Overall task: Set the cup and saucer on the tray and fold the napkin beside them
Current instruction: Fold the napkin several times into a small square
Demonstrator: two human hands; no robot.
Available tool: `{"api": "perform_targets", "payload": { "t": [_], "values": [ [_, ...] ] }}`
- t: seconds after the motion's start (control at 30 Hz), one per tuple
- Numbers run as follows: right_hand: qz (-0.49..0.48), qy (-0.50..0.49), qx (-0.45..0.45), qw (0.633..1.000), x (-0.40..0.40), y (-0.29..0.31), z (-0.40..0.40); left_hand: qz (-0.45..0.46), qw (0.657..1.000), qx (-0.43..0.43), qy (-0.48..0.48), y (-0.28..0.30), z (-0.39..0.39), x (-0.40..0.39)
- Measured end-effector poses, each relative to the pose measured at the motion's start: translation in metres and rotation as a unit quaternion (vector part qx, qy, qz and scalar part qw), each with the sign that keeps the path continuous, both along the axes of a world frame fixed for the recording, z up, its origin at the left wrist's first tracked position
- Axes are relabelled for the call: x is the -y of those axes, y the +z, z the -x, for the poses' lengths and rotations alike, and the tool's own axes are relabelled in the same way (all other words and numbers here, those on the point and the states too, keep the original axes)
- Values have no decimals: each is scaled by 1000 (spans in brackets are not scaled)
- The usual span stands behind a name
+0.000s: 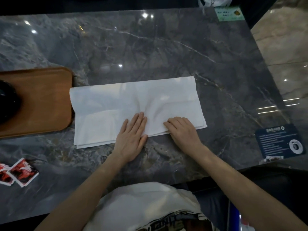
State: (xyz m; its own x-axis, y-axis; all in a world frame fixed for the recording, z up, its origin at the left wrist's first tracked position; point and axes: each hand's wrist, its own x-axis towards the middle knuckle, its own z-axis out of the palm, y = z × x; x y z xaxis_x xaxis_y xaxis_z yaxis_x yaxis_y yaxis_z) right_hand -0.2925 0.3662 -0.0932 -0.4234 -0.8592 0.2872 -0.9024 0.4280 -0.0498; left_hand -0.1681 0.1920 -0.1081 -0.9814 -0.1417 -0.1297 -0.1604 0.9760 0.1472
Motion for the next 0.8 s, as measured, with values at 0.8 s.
{"api": "perform_targets", "payload": {
  "t": [0.8],
  "values": [
    [25,-148,69,986,-66,6,28,-10,999,16,32,1,0,0]
  ]
}}
